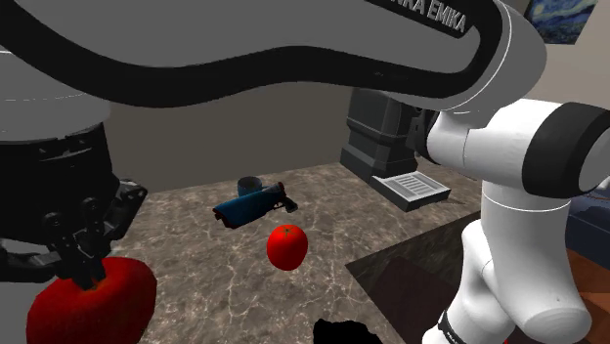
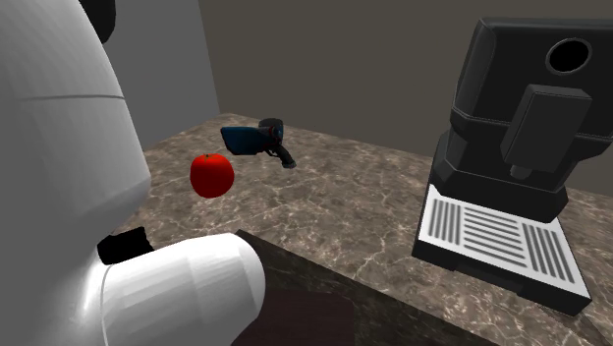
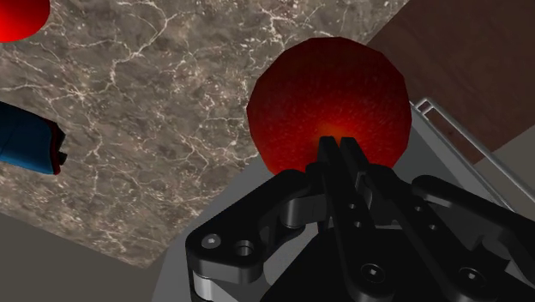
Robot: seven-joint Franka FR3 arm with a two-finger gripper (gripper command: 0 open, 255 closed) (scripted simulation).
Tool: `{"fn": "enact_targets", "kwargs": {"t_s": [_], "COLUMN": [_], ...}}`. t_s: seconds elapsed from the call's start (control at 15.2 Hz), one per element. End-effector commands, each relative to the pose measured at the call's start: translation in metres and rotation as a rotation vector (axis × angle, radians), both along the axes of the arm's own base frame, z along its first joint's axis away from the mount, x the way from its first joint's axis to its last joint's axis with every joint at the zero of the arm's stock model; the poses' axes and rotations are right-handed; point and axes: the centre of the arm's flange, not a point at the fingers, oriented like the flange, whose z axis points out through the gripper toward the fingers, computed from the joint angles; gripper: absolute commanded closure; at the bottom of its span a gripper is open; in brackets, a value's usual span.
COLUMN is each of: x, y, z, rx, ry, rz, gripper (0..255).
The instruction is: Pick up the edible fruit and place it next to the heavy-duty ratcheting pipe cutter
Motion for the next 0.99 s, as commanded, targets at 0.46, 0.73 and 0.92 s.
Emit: {"fn": "enact_targets", "kwargs": {"t_s": [0.46,0.73,0.92], "x": [0.0,0.0,0.0], "y": [-0.002,-0.002,-0.002], "z": [-0.048,-0.069,-0.085], "rx": [0.001,0.001,0.001], "ry": [0.0,0.0,0.0], "rz": [-0.001,-0.001,-0.001], "gripper": [255,255,255]}}
